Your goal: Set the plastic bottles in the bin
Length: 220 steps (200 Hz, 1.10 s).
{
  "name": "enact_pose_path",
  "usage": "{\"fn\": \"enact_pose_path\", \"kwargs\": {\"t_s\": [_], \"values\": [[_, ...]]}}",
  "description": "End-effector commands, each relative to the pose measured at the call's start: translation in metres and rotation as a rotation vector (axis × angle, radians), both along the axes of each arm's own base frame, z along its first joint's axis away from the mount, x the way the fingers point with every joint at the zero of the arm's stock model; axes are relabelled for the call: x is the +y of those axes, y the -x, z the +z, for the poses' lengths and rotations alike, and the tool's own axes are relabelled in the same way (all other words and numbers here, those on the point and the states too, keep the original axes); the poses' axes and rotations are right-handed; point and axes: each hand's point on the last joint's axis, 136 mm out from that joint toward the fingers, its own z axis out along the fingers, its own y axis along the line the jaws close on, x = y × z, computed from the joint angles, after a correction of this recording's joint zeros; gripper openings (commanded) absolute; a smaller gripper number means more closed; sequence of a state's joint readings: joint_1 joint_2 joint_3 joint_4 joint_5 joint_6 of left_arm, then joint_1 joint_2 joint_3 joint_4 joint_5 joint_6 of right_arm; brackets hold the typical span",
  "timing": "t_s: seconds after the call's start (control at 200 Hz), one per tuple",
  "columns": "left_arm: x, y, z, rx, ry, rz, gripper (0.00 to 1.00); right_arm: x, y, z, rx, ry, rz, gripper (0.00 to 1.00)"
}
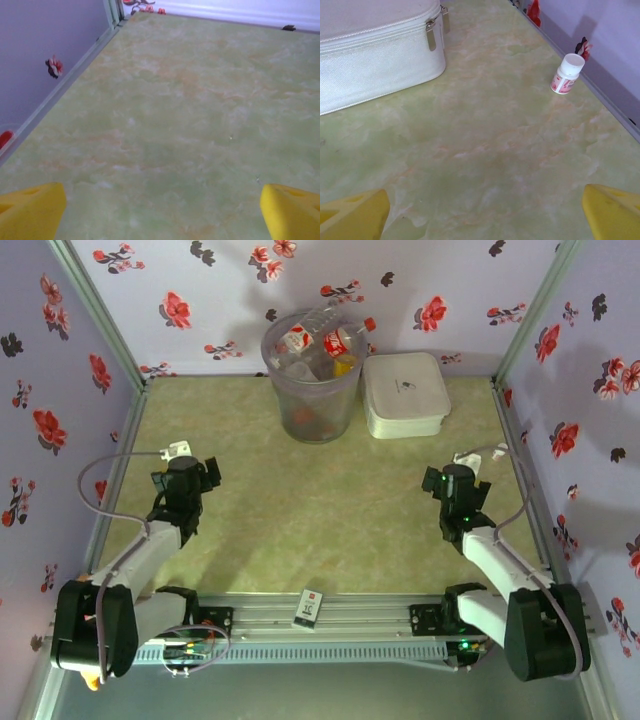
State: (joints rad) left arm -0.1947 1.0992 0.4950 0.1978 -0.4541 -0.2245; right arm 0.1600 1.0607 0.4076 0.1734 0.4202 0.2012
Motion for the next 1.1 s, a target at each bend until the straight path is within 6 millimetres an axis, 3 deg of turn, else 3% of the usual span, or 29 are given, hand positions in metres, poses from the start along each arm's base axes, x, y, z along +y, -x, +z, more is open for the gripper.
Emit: {"fn": "enact_pose_path", "kwargs": {"t_s": [0.0, 0.245, 0.43, 0.62, 0.87, 1.095], "values": [[0.009, -0.007, 0.005, -0.052, -0.079, 0.011, 1.00, -0.005, -0.007, 0.005, -0.055, 0.032, -0.023, 0.99], [0.023, -0.012, -0.027, -0.063, -0.080, 0.059, 1.00, -0.007, -0.012, 0.001, -0.071, 0.066, -0.024, 0.99], [0.030, -0.032, -0.026, -0.062, -0.130, 0.077, 1.00, -0.005, -0.021, -0.008, -0.066, 0.078, -0.014, 0.99], [0.032, -0.046, -0.028, -0.077, -0.167, 0.071, 1.00, -0.008, -0.033, -0.001, -0.123, 0.118, -0.027, 0.99], [0.034, -0.049, -0.037, -0.062, -0.166, 0.071, 1.00, -0.009, -0.050, 0.002, -0.184, 0.127, -0.022, 0.99], [0.033, -0.050, -0.037, -0.065, -0.162, 0.064, 1.00, -0.008, -0.052, -0.010, -0.203, 0.118, 0.000, 0.99]]}}
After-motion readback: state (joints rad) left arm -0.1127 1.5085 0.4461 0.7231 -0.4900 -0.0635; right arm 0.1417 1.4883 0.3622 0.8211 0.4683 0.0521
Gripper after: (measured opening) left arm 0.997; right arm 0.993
